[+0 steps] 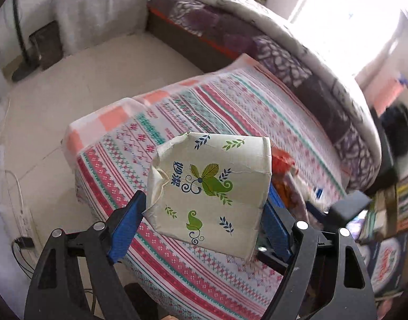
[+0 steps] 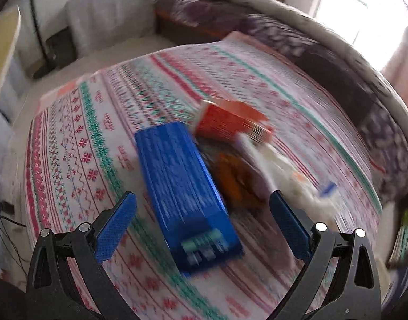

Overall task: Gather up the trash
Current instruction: 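Grasp the blue box with the right tool while the left tool holds the paper cup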

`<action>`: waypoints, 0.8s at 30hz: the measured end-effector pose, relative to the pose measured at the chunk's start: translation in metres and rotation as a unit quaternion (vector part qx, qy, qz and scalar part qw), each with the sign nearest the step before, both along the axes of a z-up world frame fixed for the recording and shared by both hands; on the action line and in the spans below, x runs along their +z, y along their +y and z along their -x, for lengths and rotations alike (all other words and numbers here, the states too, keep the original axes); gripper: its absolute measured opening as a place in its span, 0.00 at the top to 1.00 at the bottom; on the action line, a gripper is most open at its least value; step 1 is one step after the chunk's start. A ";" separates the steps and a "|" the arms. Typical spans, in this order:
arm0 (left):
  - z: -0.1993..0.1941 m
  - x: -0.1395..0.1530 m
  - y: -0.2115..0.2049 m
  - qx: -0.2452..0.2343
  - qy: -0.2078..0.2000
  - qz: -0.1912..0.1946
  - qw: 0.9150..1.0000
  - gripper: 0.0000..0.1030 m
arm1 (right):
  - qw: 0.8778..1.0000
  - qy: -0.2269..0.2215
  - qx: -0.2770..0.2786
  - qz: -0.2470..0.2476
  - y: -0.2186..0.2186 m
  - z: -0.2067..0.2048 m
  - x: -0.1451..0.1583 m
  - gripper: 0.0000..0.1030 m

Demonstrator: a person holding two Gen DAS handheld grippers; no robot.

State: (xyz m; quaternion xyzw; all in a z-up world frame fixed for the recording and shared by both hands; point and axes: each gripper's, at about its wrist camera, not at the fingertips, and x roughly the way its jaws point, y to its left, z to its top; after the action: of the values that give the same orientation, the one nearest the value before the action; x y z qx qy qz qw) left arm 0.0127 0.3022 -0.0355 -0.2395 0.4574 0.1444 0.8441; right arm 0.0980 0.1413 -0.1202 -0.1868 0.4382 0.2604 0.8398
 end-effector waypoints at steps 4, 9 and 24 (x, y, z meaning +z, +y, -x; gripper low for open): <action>0.005 0.001 0.010 0.005 -0.002 0.005 1.000 0.22 | 0.999 0.002 0.023 0.049 0.029 -0.016 -0.015 0.07; 0.004 0.000 0.012 0.002 0.000 0.009 1.000 0.22 | 0.997 0.016 0.020 0.074 0.033 -0.026 -0.034 0.24; 0.005 0.017 -0.004 0.010 -0.060 -0.040 0.997 0.22 | 0.990 -0.034 -0.090 -0.101 -0.013 -0.002 0.050 0.80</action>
State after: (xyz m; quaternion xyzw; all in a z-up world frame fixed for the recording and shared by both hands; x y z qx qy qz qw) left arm 0.0079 0.2982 -0.0180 -0.2183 0.3975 0.1564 0.8774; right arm 0.1004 0.1286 -0.0700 -0.0690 0.3959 0.2203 0.8888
